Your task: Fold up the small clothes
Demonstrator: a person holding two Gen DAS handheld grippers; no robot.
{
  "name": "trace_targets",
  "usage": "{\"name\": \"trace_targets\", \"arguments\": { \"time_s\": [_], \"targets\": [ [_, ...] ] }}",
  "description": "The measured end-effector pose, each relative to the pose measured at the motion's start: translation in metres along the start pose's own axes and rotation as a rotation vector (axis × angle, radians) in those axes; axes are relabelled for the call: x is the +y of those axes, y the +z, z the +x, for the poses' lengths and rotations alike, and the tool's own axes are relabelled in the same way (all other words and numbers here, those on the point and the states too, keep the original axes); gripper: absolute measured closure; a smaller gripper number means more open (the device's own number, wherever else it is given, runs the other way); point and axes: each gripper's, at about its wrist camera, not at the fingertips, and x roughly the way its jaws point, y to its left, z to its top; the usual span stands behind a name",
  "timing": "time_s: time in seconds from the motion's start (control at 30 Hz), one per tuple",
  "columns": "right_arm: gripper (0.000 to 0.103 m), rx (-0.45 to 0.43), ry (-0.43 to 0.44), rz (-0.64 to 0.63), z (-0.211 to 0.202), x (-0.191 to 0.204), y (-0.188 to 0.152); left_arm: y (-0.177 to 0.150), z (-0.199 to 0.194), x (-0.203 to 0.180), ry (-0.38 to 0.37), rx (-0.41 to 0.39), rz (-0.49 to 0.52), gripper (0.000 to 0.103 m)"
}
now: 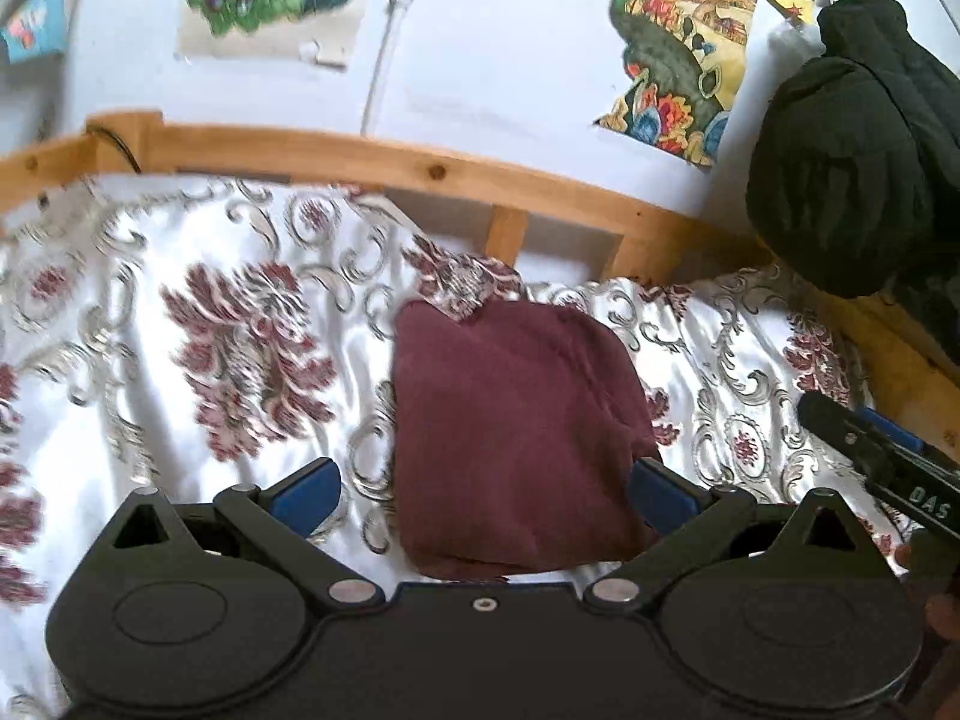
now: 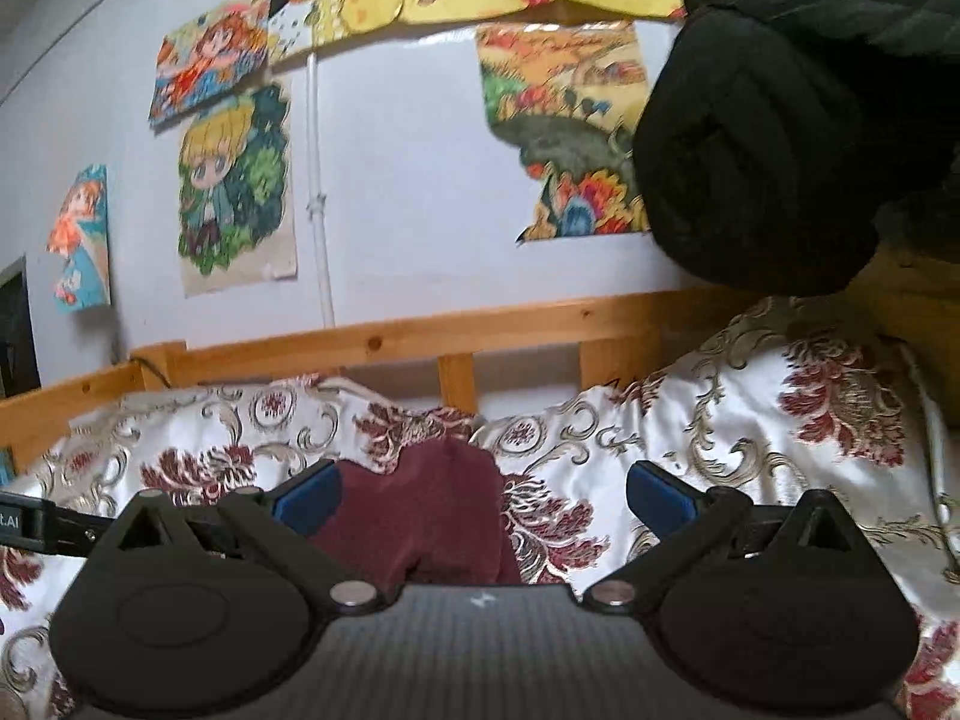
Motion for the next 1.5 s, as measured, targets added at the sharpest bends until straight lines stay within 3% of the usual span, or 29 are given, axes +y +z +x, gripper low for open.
{"name": "trace_targets", "arguments": {
  "time_s": [0.27, 0.5, 0.83, 1.07, 1.5],
  "targets": [
    [0.000, 0.002, 0.012, 0.043, -0.033, -0.007, -0.001, -0.005, -0.027, -0.005, 0.041, -0.045, 0.030, 0.001],
    [0.000, 0.058, 0.021, 0.022, -0.050, 0.002, -0.021, -0.023, -0.032, 0.002, 0.097, -0.094, 0.065, 0.001],
    [0.000, 0.134, 0.008, -0.024, -0.046, 0.013, -0.046, -0.055, -0.013, 0.006, 0.053, -0.024, 0.148, 0.001],
    [0.000, 0.163, 0.007, -0.020, -0.033, 0.017, -0.056, -0.071, 0.002, 0.014, 0.047, 0.046, 0.136, 0.001],
    [0.000, 0.203, -0.016, 0.017, -0.018, 0.012, -0.065, -0.073, 0.006, 0.016, 0.038, 0.036, 0.127, 0.001]
  ]
}}
